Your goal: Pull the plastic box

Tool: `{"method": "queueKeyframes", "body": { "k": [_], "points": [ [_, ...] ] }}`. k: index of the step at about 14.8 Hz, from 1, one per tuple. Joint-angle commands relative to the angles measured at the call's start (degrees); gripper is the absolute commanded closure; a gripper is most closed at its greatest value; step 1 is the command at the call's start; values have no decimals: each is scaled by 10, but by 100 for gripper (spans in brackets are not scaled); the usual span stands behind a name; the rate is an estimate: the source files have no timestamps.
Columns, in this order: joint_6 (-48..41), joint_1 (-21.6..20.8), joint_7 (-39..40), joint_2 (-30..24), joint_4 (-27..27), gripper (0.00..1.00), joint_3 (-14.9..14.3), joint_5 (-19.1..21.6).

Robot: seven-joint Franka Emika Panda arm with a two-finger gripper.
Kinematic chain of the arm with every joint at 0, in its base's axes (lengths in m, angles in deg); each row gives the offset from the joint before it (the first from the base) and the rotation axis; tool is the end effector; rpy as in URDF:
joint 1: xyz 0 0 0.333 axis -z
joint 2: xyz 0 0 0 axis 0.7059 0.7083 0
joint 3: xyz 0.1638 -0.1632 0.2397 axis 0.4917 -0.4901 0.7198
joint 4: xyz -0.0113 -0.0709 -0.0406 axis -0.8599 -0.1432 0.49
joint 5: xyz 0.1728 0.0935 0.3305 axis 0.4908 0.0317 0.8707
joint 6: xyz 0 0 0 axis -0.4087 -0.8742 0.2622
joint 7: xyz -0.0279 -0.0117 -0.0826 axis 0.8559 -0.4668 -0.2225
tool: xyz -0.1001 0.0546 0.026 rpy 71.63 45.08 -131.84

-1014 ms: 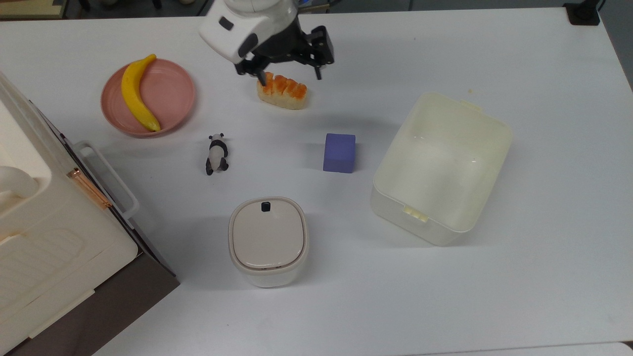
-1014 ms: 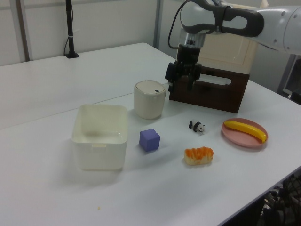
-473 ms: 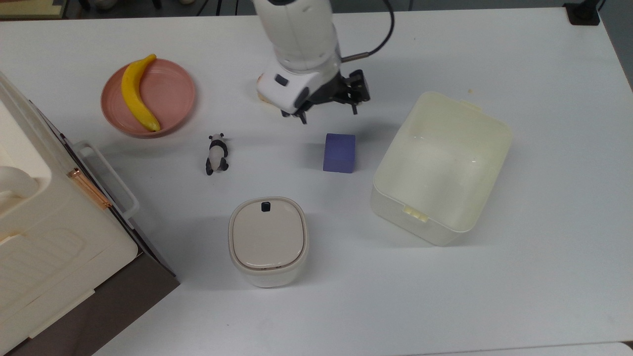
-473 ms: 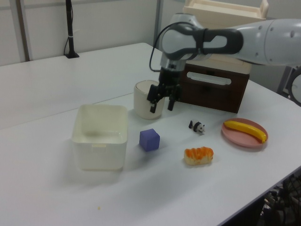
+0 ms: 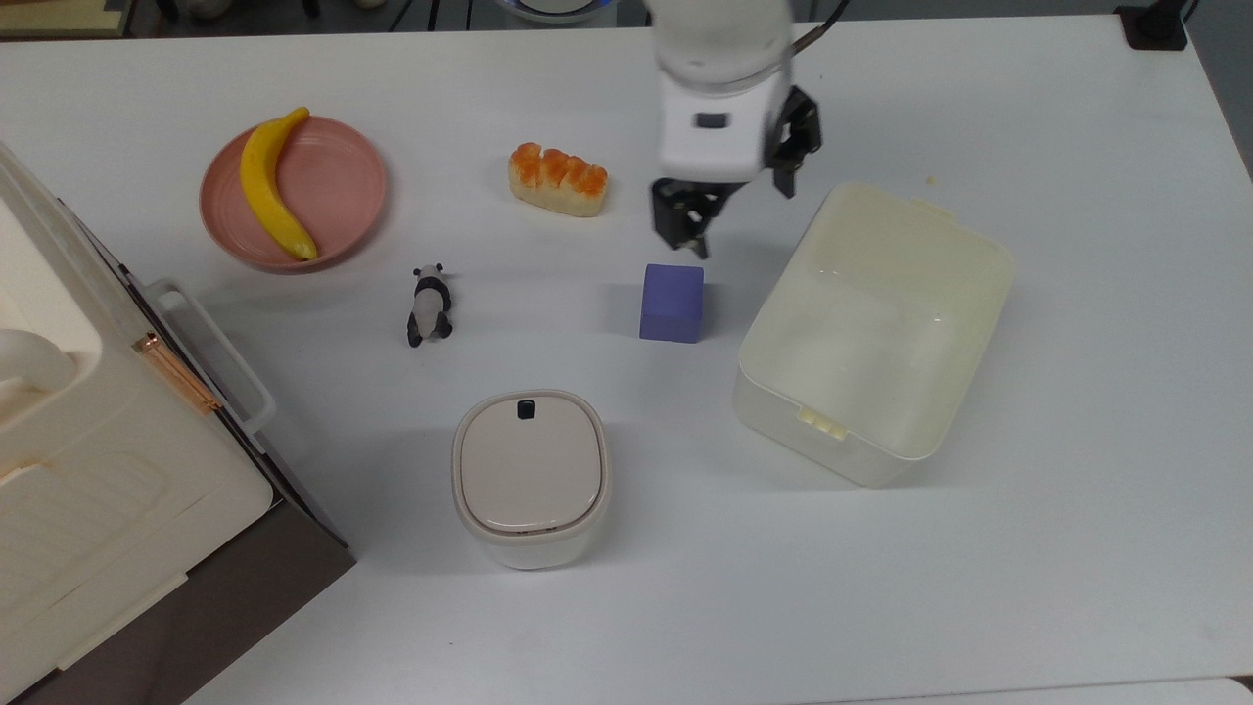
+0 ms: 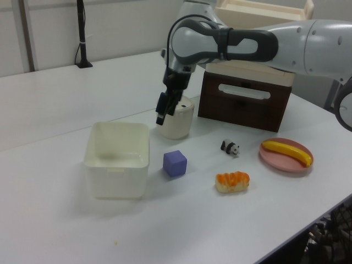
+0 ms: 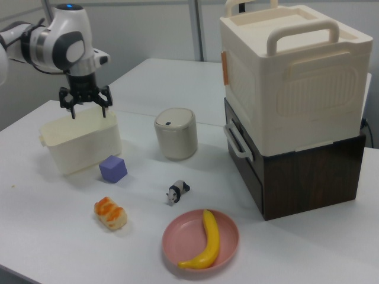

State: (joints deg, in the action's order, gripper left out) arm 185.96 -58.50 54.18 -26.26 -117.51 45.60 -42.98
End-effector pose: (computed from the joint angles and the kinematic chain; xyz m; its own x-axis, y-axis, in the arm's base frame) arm 0.6376 0.1763 0.5079 0.7861 0.6018 0.1407 0.6169 -0.7781 -0.1185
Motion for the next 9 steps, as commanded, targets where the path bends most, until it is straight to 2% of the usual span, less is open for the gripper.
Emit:
{"method": "queueKeyframes", "body": {
  "k": [1, 2, 6, 9],
  "points": [
    [45, -38, 80, 32, 29, 0, -6, -22],
    [67, -52, 118, 50, 31, 0, -6, -52],
    [95, -81, 142, 106, 62, 0, -8, -71],
    [97, -96, 143, 125, 58, 0, -6, -107]
  ]
}}
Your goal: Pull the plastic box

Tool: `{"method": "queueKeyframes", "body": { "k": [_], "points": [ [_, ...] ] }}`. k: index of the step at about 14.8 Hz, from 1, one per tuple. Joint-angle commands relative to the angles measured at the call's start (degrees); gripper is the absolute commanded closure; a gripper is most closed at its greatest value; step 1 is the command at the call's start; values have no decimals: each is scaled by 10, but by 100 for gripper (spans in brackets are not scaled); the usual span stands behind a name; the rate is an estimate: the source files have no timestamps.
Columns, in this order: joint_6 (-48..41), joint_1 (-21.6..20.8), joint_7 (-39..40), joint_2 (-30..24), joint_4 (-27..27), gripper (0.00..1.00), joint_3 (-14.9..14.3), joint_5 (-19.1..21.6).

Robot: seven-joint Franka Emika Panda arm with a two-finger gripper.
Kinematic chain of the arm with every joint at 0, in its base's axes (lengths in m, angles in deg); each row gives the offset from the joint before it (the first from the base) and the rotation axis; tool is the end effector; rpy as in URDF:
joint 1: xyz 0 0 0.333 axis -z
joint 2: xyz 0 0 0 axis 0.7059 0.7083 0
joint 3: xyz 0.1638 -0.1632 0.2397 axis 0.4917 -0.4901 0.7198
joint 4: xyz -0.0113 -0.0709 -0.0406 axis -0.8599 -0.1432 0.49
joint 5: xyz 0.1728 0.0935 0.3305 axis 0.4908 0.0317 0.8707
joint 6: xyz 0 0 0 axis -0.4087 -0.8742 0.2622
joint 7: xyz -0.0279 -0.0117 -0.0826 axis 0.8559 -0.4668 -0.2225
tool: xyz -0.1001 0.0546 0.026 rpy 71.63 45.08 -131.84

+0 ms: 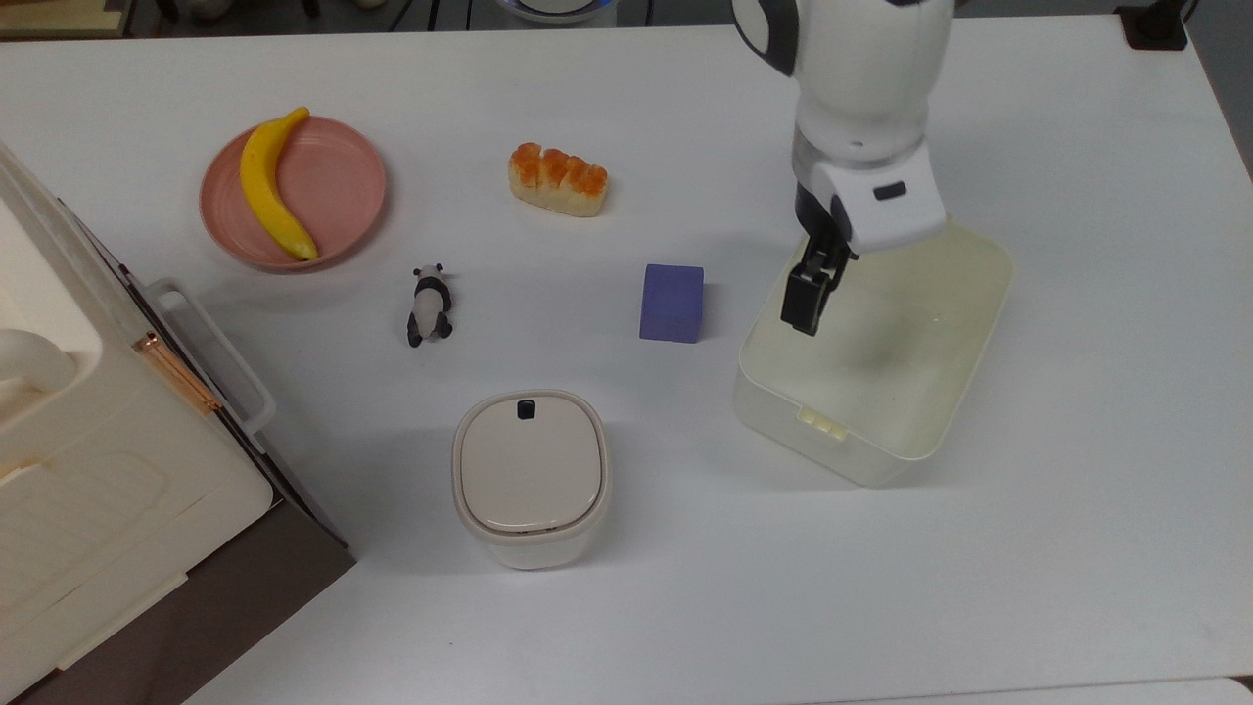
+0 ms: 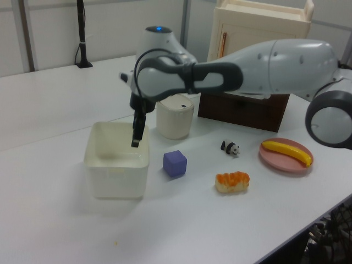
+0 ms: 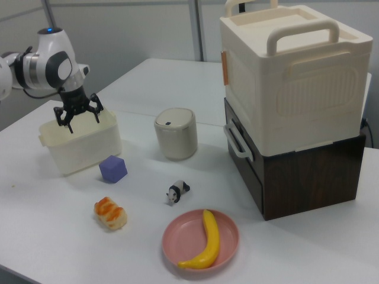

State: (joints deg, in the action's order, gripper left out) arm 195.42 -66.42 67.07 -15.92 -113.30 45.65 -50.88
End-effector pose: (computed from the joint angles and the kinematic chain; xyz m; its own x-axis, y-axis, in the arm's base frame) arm 0.6603 0.2709 0.4344 0.4829 0.8662 0.1284 0.8684 -0.4926 0.0571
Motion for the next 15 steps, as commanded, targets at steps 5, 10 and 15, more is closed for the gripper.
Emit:
{"method": "queueKeyframes", "body": {
  "k": [5, 10, 15],
  "points": [
    [-84, -2, 56, 11, -5, 0, -16, -32],
    [-156, 13, 101, -9, -6, 0, -22, -32],
    [-210, 17, 92, -34, -6, 0, -44, -25]
  ]
}}
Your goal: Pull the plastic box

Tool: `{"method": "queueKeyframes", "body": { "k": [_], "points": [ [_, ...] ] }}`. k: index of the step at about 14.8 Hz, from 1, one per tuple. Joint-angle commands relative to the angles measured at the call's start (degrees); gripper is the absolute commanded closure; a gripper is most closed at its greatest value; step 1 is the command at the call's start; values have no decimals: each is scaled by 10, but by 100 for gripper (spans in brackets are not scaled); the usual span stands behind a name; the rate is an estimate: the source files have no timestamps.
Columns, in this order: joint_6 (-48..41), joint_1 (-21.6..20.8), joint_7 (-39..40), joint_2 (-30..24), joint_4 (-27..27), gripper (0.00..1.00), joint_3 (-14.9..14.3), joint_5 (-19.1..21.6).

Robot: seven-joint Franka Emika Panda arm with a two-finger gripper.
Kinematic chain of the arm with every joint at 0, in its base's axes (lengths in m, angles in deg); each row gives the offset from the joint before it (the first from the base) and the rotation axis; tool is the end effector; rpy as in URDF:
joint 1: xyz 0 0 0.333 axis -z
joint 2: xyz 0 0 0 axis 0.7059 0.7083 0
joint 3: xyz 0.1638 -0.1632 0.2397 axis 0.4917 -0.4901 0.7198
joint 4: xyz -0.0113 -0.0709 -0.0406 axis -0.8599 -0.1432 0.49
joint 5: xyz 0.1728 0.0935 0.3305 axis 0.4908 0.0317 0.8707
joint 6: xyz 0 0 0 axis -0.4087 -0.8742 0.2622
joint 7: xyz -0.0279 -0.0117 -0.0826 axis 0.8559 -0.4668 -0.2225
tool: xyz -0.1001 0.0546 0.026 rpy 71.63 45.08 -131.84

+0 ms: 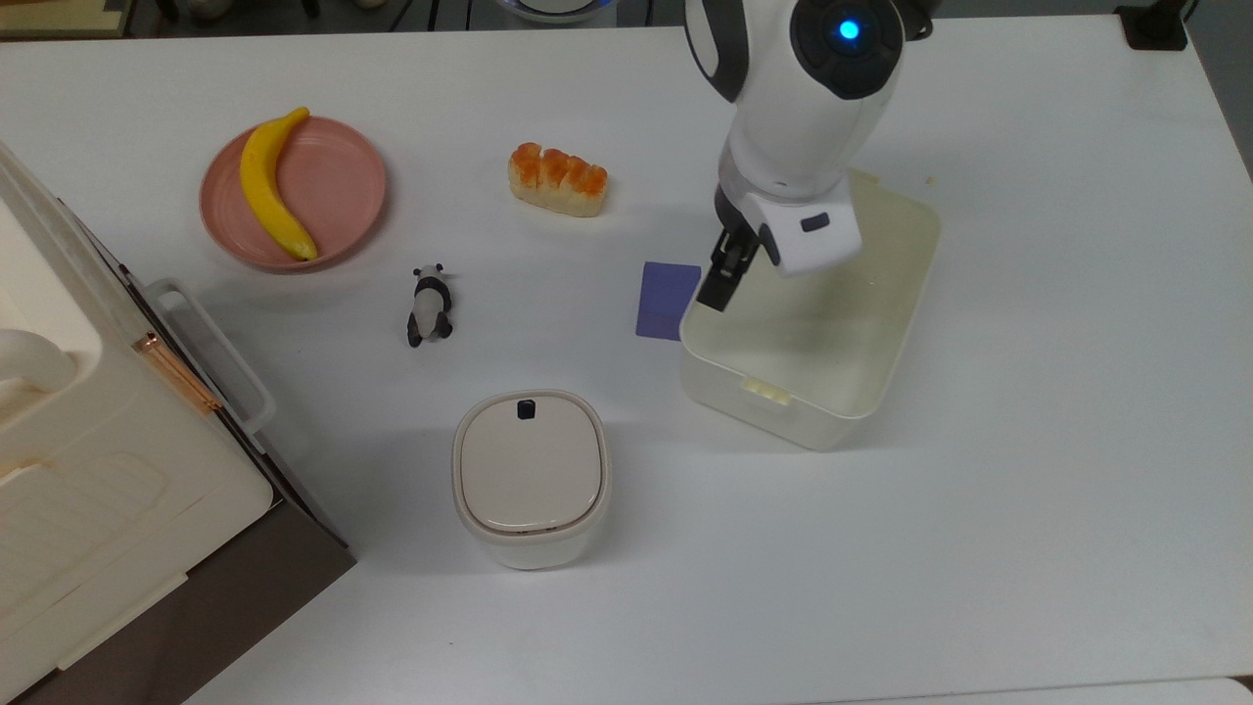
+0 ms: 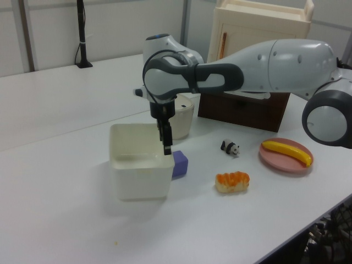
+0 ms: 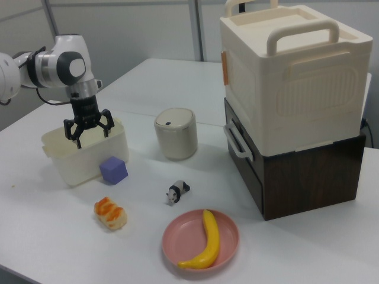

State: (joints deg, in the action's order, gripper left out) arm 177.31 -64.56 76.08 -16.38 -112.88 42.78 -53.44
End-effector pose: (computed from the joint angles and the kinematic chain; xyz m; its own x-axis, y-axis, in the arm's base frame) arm 0.6444 0.2071 0.4164 0.3951 0.9094 -0.1300 0.9068 -0.4087 -0.1031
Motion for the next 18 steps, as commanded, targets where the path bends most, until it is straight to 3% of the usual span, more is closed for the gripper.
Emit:
{"method": "queueKeyframes", "body": {
  "k": [1, 5, 7, 10, 18],
  "points": [
    [-29, 2, -6, -36, -8, 0, -15, 4],
    [-29, 26, -176, -96, -9, 0, -12, 41],
    [-42, 49, -342, -125, -10, 0, -12, 38],
    [-61, 90, -458, -162, -22, 0, -12, 38],
    [-59, 137, -484, -219, -71, 0, -12, 25]
  ]
}}
